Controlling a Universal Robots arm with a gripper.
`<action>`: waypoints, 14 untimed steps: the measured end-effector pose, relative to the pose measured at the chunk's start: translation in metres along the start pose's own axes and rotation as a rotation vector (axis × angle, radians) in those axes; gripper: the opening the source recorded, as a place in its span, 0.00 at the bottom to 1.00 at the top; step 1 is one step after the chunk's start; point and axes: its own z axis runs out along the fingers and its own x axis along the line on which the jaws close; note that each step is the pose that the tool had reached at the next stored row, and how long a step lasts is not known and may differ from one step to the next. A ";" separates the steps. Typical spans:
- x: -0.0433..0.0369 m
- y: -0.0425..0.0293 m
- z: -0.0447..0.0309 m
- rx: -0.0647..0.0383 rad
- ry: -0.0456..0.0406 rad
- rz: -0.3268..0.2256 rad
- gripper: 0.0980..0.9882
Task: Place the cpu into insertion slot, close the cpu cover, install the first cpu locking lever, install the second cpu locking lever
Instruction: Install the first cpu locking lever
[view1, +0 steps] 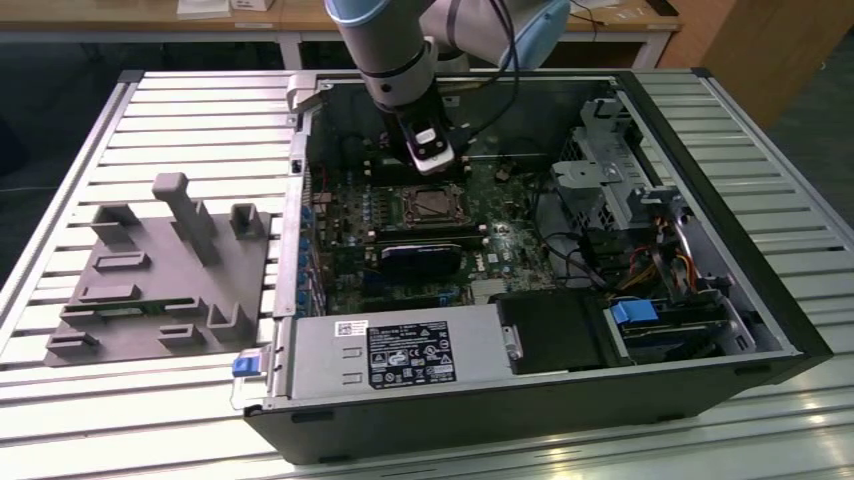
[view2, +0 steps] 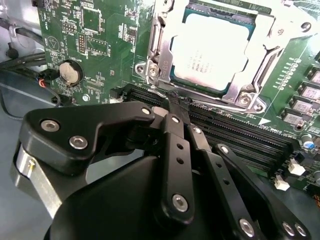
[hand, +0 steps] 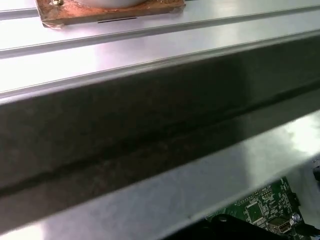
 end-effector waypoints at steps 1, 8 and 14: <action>0.0001 -0.0001 0.0005 0.001 -0.0008 0.001 0.00; 0.0010 -0.0008 0.0038 0.006 -0.0047 0.008 0.00; 0.0013 -0.0012 0.0048 0.007 -0.0052 0.010 0.00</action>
